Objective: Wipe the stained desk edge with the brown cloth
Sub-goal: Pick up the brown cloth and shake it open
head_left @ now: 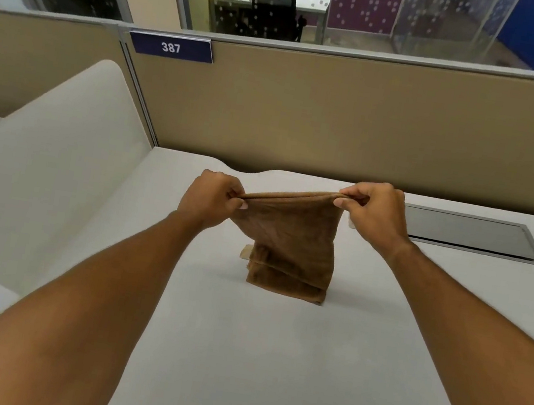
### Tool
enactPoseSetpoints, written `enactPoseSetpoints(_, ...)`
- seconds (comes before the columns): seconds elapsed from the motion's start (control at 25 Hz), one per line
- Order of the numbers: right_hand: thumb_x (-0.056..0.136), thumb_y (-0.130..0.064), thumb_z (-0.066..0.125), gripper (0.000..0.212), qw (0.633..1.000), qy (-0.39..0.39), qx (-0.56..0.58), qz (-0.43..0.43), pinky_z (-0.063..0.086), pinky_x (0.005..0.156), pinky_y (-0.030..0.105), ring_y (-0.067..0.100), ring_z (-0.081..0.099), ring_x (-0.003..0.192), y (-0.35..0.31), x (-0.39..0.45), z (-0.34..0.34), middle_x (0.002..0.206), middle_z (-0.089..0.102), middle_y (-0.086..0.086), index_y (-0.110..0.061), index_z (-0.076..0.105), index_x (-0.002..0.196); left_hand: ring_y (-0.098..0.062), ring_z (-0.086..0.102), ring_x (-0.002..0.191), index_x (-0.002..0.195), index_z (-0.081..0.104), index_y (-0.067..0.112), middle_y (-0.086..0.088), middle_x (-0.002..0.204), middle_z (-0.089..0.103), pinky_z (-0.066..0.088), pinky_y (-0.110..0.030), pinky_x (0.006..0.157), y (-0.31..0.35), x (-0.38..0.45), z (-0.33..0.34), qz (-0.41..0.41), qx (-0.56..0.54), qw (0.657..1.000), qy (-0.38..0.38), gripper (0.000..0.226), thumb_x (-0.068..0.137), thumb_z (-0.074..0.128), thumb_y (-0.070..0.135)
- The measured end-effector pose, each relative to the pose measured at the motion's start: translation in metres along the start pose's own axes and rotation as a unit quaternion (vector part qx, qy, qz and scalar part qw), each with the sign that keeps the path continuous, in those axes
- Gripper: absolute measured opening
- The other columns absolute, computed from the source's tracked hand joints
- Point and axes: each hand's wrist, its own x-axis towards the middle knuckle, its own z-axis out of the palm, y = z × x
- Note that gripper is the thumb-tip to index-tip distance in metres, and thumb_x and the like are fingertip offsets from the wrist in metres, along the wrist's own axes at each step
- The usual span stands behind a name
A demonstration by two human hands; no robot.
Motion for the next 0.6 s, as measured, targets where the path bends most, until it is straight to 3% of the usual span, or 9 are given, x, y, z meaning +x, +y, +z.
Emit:
enactPoseSetpoints(0.24,0.080,-0.020,0.081,0.015,0.999,-0.014,-0.014,-0.048,0.059,0.077,0.032,0.015,0.070,0.076,-0.055,0.008,-0.028,0.082,0.077,0.003,-0.013,0.080,0.093,-0.014,0.068,0.072,0.090,0.079,0.011,-0.005,0.083,0.076,0.056,-0.029,0.067,0.014,-0.008,-0.077,0.010,-0.008,1.000,0.006,0.018,0.075,0.085,0.019)
enactPoseSetpoints(0.4,0.081,-0.020,0.078,0.011,0.994,-0.073,-0.052,-0.070,0.062,0.073,0.035,0.014,0.071,0.073,-0.095,0.011,-0.038,0.076,0.076,0.001,-0.015,0.081,0.090,-0.013,0.068,0.076,0.090,0.078,0.010,-0.002,0.083,0.073,0.056,-0.025,0.068,0.016,-0.021,-0.126,-0.006,0.012,1.000,-0.026,0.022,0.073,0.086,0.022)
enactPoseSetpoints(0.52,0.078,-0.016,0.076,0.008,0.989,-0.094,-0.075,-0.080,0.056,0.058,0.024,0.009,0.067,0.066,-0.127,0.009,-0.035,0.070,0.074,0.001,-0.014,0.081,0.084,-0.011,0.068,0.073,0.086,0.078,0.013,0.004,0.076,0.070,0.052,-0.019,0.061,0.010,-0.031,-0.159,-0.019,0.025,0.999,-0.034,0.018,0.073,0.085,0.023)
enactPoseSetpoints(0.6,0.077,-0.014,0.075,0.008,0.987,-0.103,-0.085,-0.091,0.049,0.056,0.020,0.008,0.065,0.067,-0.147,0.007,-0.029,0.072,0.074,0.001,-0.013,0.081,0.083,-0.011,0.068,0.072,0.085,0.078,0.014,0.006,0.074,0.069,0.051,-0.017,0.059,0.004,-0.038,-0.178,-0.027,0.031,0.999,-0.036,0.016,0.074,0.085,0.023)
